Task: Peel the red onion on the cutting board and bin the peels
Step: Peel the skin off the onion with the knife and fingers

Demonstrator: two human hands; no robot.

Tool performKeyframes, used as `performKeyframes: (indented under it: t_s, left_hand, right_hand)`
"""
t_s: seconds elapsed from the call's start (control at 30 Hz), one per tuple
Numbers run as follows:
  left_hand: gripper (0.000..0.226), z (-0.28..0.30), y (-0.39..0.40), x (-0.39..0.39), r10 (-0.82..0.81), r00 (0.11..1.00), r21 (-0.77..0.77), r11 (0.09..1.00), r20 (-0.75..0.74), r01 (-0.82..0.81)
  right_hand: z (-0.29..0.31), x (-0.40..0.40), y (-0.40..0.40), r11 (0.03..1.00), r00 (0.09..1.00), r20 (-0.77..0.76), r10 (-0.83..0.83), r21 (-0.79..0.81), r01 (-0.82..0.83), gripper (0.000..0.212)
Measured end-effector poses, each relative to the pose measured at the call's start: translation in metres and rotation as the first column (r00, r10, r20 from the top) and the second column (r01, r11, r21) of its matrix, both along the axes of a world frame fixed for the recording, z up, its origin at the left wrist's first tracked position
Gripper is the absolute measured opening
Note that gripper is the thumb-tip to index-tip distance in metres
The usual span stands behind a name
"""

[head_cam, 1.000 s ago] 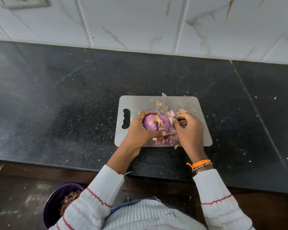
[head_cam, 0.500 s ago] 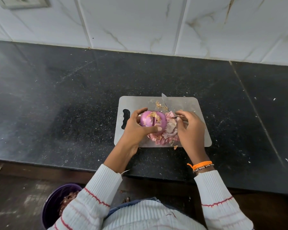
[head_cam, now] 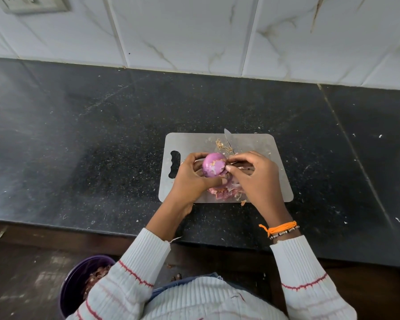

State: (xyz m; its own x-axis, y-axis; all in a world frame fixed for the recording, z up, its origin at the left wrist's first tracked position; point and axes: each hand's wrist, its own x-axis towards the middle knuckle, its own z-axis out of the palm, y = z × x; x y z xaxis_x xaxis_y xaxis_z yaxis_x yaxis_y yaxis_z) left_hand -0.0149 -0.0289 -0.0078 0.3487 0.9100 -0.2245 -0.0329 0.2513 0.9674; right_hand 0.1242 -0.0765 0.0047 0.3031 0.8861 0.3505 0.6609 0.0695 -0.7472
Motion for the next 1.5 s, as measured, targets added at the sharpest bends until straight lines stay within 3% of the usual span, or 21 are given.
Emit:
performKeyframes:
  t_s: [0.53, 0.8, 1.23, 1.5]
  left_hand:
    - [0.063, 0.0, -0.005, -0.001, -0.05, 0.999, 0.014, 0.999, 0.004, 0.05]
    - [0.065, 0.001, -0.008, -0.003, -0.129, 0.992, 0.094, 0.987, 0.011, 0.127]
    - [0.06, -0.002, -0.006, -0.004, -0.173, 0.979, 0.258, 0.947, -0.104, 0.194]
    - [0.061, 0.001, -0.009, -0.003, -0.183, 0.981, 0.221, 0.956, -0.06, 0.192]
  right_hand:
    - [0.002, 0.002, -0.005, 0.999, 1.0, 0.011, -0.017, -0.03, 0.018, 0.008]
    - [0.0, -0.003, -0.005, 0.999, 0.999, -0.018, -0.033, -0.041, 0.032, 0.006]
    - [-0.003, -0.006, -0.003, 0.984, 0.989, -0.115, -0.095, -0.158, 0.076, 0.005]
    - [0.002, 0.006, -0.006, 0.973, 0.949, -0.277, -0.151, -0.212, 0.093, 0.008]
